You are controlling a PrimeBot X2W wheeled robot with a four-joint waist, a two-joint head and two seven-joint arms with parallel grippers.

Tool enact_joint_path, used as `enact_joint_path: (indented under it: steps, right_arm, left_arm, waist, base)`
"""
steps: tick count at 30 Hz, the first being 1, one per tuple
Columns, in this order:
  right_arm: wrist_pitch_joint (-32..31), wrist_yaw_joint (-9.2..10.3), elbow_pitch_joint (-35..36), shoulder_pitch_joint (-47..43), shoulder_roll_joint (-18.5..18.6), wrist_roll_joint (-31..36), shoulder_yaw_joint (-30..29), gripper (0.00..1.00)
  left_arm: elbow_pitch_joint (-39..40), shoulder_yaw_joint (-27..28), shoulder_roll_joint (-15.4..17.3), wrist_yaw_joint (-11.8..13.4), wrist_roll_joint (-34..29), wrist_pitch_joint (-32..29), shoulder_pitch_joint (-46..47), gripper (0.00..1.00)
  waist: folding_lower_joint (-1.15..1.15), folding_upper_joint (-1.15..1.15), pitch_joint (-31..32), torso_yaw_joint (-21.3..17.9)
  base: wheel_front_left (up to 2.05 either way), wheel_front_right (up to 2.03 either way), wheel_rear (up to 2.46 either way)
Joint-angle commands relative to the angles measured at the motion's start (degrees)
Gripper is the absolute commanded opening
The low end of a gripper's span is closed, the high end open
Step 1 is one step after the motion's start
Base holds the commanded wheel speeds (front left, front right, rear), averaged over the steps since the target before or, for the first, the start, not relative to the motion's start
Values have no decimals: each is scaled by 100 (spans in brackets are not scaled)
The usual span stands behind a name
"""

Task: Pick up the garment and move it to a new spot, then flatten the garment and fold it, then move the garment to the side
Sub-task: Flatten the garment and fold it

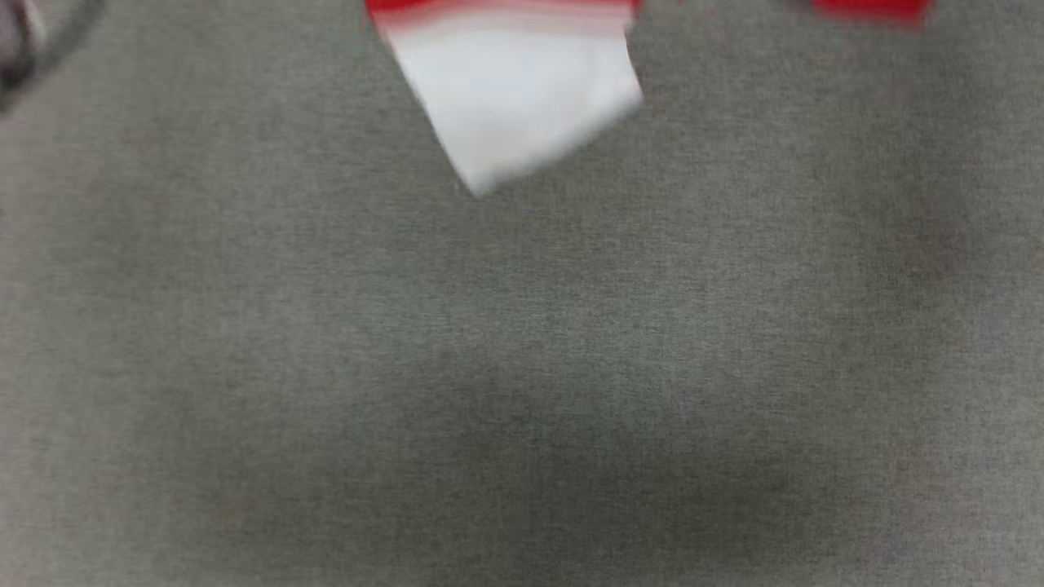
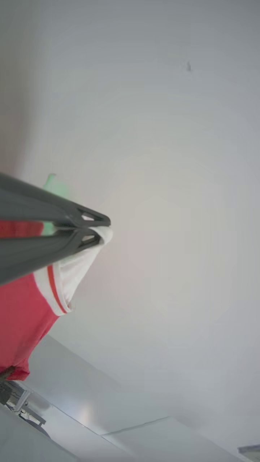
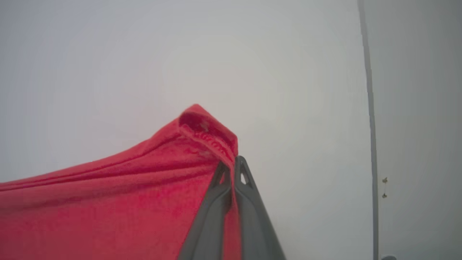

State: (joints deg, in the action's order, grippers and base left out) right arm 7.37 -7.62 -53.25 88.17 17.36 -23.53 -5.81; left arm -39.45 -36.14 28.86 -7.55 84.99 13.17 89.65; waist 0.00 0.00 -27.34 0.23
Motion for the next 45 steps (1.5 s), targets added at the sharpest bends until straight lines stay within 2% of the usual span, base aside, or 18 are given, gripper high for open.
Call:
enact_joint_path:
  steps: [1,4,9,13,18,21,24,28,33,39,45]
  right_arm:
    - [170,26,-128,159,-8,53,-205,0]
    - [308,26,-343,341,-57,184,-305,0]
    - [314,24,-554,171,-203,205,-159,0]
    - [228,21,-566,-295,-282,86,201,0]
    - [2,18,-69,-1515,-308,-342,1021,0]
    - [-265,18,495,-2523,-158,-825,1468,0]
    - [-559,18,1109,-3640,85,-1246,1674,0]
    - [-881,18,2068,-4946,339,-1660,1564,0]
    - [-1429,18,3289,-6459,447,-1770,1106,0]
    - [-2348,17,4897,-8200,76,-1573,301,0]
    - [-3263,18,6365,-9415,-558,-1241,-340,0]
  left_arm:
    - [-131,180,88,23,-17,123,261,0]
    - [-152,334,17,23,56,169,414,0]
    - [80,244,24,23,192,148,43,0]
    - [599,199,80,21,464,56,-709,0]
    - [1680,2,269,20,726,-135,-2340,0]
    - [2390,29,355,16,987,-89,-3527,0]
    - [2897,69,458,16,993,1,-4654,0]
    - [3394,102,652,16,722,118,-5812,0]
    - [4125,286,806,16,555,180,-6996,0]
    - [4891,352,1128,16,300,197,-8165,0]
    - [5554,507,1416,15,104,193,-9138,0]
  waist:
    - [0,0,-130,-98]
    - [0,0,-143,-86]
    - [0,0,-170,-50]
    - [0,0,-146,-16]
    - [0,0,37,27]
    - [0,0,242,50]
    - [0,0,439,88]
    - [0,0,626,64]
    - [0,0,912,108]
    - [0,0,1165,115]
    - [0,0,1163,48]
  base:
    - [0,0,0]
    - [0,0,0]
    - [0,0,0]
    - [0,0,0]
    - [0,0,0]
    - [0,0,0]
    - [0,0,0]
    - [0,0,0]
    - [0,0,0]
    - [0,0,0]
    - [0,0,0]
